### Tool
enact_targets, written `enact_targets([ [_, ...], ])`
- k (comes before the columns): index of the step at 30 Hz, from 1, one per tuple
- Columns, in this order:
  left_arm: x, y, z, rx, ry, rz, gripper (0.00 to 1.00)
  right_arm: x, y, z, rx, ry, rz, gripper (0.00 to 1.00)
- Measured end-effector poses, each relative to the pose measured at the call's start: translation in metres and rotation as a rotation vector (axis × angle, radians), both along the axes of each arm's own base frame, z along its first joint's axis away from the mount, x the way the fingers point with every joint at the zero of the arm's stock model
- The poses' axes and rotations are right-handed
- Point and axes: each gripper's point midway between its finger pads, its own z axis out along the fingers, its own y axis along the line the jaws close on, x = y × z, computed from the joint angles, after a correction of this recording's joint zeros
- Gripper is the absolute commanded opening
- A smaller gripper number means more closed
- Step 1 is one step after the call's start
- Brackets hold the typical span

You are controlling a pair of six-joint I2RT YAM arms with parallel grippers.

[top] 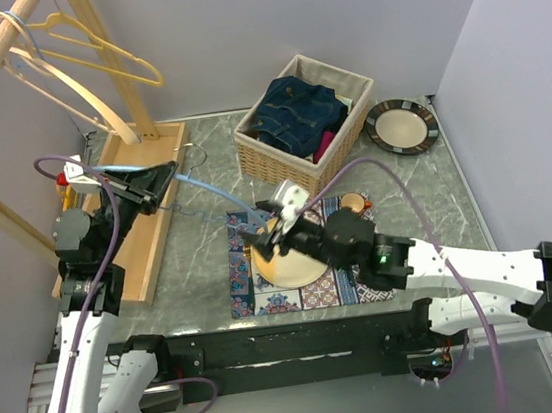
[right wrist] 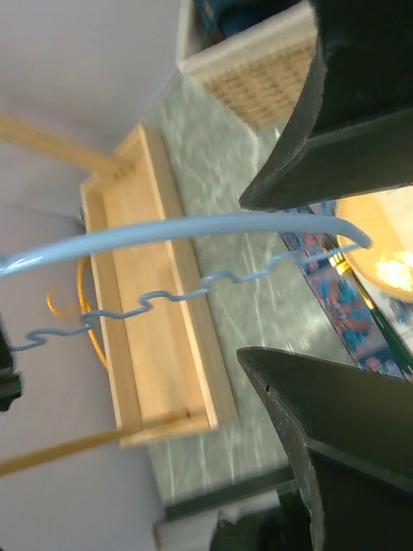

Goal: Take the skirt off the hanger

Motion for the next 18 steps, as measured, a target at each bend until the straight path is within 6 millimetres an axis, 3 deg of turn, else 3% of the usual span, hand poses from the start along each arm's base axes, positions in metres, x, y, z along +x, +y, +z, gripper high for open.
enact_targets([
  [3,-0.001,0.000,0.004,0.000,-0.007,0.001,0.01,0.009,-0.012,-0.014,0.033,0.084,0.041,0.53],
  [10,-0.006,0.001,0.017,0.001,-0.036,0.000,0.01,0.010,-0.018,-0.075,0.001,0.270,0.174,0.52],
  [12,-0.007,0.001,0.019,0.001,-0.040,0.001,0.01,0.012,-0.014,-0.080,0.004,0.298,0.203,0.46],
  [18,-0.007,0.001,0.018,0.002,-0.034,0.000,0.01,0.005,0.000,-0.087,0.026,0.328,0.295,0.42],
])
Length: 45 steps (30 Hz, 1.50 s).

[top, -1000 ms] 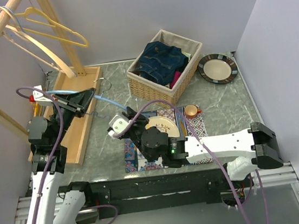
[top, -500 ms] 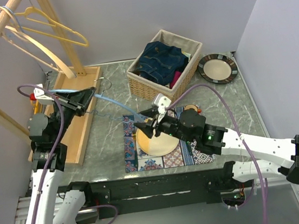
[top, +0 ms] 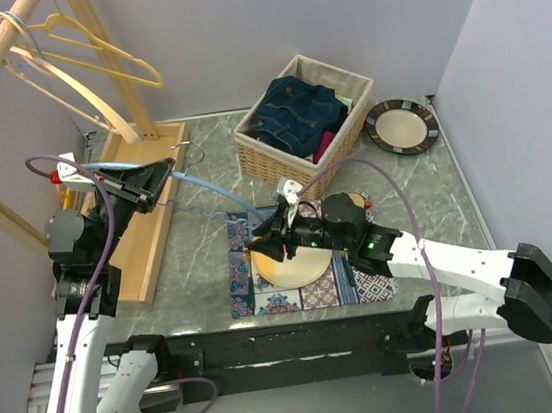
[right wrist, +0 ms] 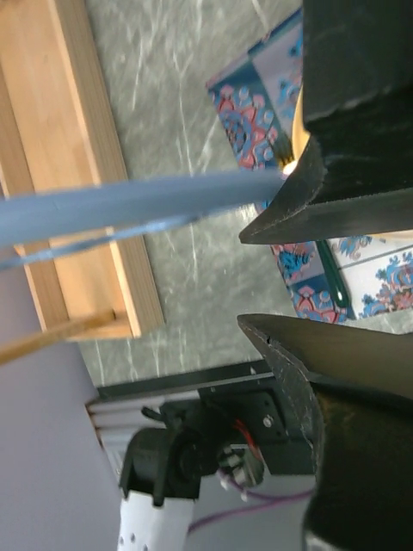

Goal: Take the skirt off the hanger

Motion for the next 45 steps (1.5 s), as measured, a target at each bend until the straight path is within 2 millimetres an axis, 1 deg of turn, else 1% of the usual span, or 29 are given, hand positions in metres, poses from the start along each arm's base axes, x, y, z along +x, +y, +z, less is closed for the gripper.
enact_targets([
  [2,0.000,0.000,-0.001,0.001,0.006,0.000,0.01,-0.003,0.003,-0.003,0.008,0.007,0.024,0.43],
  [6,-0.002,0.000,0.000,0.003,0.008,0.000,0.01,-0.007,0.005,-0.005,0.028,0.004,0.048,0.54],
  [8,-0.004,0.000,0.002,0.008,0.011,0.002,0.01,-0.007,0.004,-0.005,0.031,0.002,0.052,0.54],
  [10,-0.006,0.001,0.008,0.022,0.001,0.005,0.01,-0.009,0.000,-0.005,0.033,-0.006,0.067,0.50],
  [13,-0.011,0.000,0.016,0.028,-0.023,-0.005,0.01,-0.017,-0.018,-0.009,0.045,-0.045,0.103,0.47],
  [15,-0.013,-0.003,0.018,0.030,-0.031,-0.024,0.01,-0.022,-0.030,-0.012,0.053,-0.066,0.132,0.58],
  [17,-0.016,-0.005,0.017,0.033,-0.032,-0.043,0.01,-0.020,-0.034,-0.011,0.056,-0.078,0.160,0.72],
  [18,-0.017,-0.006,0.018,0.034,-0.033,-0.050,0.01,-0.020,-0.034,-0.011,0.058,-0.084,0.170,0.74],
  [20,-0.019,-0.007,0.017,0.034,-0.031,-0.057,0.01,-0.019,-0.035,-0.012,0.060,-0.090,0.190,0.77],
  [25,-0.025,-0.007,0.020,0.039,-0.045,-0.062,0.01,-0.022,-0.034,-0.011,0.067,-0.110,0.225,0.75],
  [28,-0.029,-0.009,0.023,0.039,-0.059,-0.074,0.01,-0.023,-0.033,-0.006,0.082,-0.133,0.230,0.72],
  [31,-0.032,-0.011,0.025,0.038,-0.070,-0.089,0.01,-0.022,-0.031,0.000,0.097,-0.151,0.239,0.65],
  [32,-0.032,-0.011,0.025,0.038,-0.072,-0.089,0.01,-0.022,-0.029,0.002,0.099,-0.154,0.243,0.58],
  [34,-0.032,-0.011,0.023,0.036,-0.071,-0.089,0.01,-0.020,-0.023,0.006,0.100,-0.158,0.236,0.50],
  [35,-0.031,-0.011,0.022,0.035,-0.067,-0.090,0.01,-0.019,-0.020,0.009,0.101,-0.165,0.230,0.35],
  [37,-0.031,-0.011,0.021,0.034,-0.066,-0.091,0.01,-0.013,-0.015,0.014,0.107,-0.174,0.202,0.19],
  [38,-0.032,-0.011,0.021,0.033,-0.066,-0.093,0.01,-0.012,-0.013,0.014,0.109,-0.184,0.191,0.01],
  [42,-0.030,-0.009,0.021,0.031,-0.066,-0.081,0.01,-0.005,-0.012,0.015,0.113,-0.192,0.152,0.00],
  [44,-0.029,-0.008,0.021,0.031,-0.062,-0.072,0.21,-0.003,-0.013,0.014,0.106,-0.188,0.129,0.00],
  [45,-0.029,-0.008,0.020,0.032,-0.058,-0.069,0.35,-0.002,-0.014,0.014,0.100,-0.185,0.120,0.00],
])
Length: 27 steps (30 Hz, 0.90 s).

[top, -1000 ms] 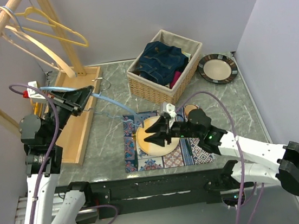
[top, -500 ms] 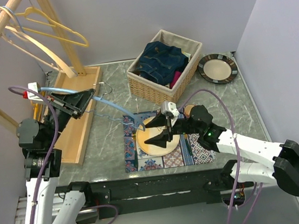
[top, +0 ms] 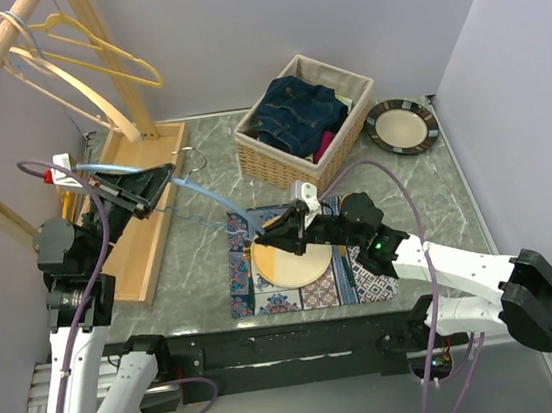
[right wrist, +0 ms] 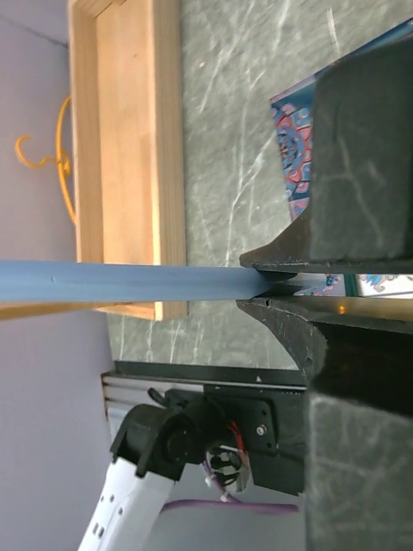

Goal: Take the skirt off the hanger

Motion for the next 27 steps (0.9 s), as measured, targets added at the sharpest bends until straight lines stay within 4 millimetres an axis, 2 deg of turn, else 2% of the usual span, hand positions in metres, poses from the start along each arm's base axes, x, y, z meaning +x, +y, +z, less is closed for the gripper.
enact_targets([
  [1,0.001,0.001,-0.001,0.003,0.004,0.007,0.62,0.001,-0.001,0.002,-0.005,0.004,-0.012,0.00],
  [4,-0.003,0.002,0.001,0.024,-0.008,0.013,0.90,0.007,-0.006,0.013,-0.020,0.022,-0.063,0.00],
  [6,-0.009,0.002,0.009,0.048,-0.030,0.020,0.99,0.016,-0.011,0.022,-0.033,0.038,-0.127,0.00],
  [11,-0.024,0.005,0.022,0.134,-0.102,0.040,0.97,0.029,-0.024,0.032,-0.093,0.070,-0.230,0.00],
  [16,-0.033,0.000,0.005,0.265,-0.146,0.013,0.97,0.034,-0.035,0.041,-0.188,0.090,-0.284,0.00],
  [20,-0.043,-0.007,-0.031,0.363,-0.172,-0.050,0.97,0.031,-0.038,0.057,-0.249,0.117,-0.280,0.00],
  [24,-0.042,-0.014,-0.074,0.424,-0.135,-0.124,0.97,0.026,-0.039,0.073,-0.288,0.140,-0.269,0.00],
  [27,-0.042,-0.018,-0.112,0.435,-0.073,-0.174,0.97,0.017,-0.033,0.082,-0.323,0.145,-0.261,0.00],
])
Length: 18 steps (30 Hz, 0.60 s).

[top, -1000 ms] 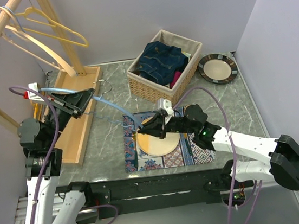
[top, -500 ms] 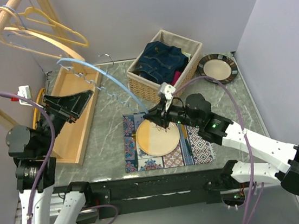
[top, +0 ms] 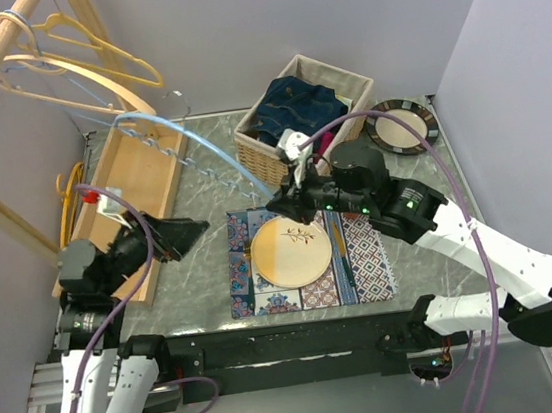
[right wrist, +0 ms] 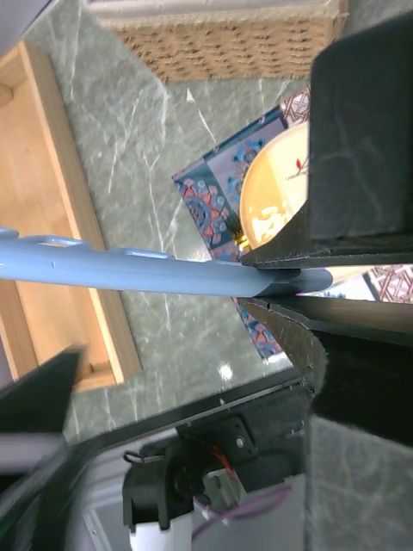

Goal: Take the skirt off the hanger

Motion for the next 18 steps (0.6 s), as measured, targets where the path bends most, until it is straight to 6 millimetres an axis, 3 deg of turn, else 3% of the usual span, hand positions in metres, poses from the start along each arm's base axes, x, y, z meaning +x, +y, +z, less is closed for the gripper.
enact_targets([
  [3,-0.003,-0.003,-0.034,0.007,0.065,-0.027,0.97,-0.015,0.018,0.008,-0.030,0.003,0.026,0.00],
  [7,-0.009,-0.004,-0.053,0.020,0.077,-0.044,0.97,-0.025,0.038,0.012,-0.062,0.005,0.029,0.00],
  [13,-0.012,-0.005,-0.072,0.017,0.072,-0.055,0.97,-0.005,0.069,0.028,-0.071,-0.008,-0.036,0.00],
  [18,-0.010,-0.008,-0.111,-0.033,0.181,-0.069,0.97,0.004,0.104,0.048,-0.065,-0.029,-0.046,0.00],
])
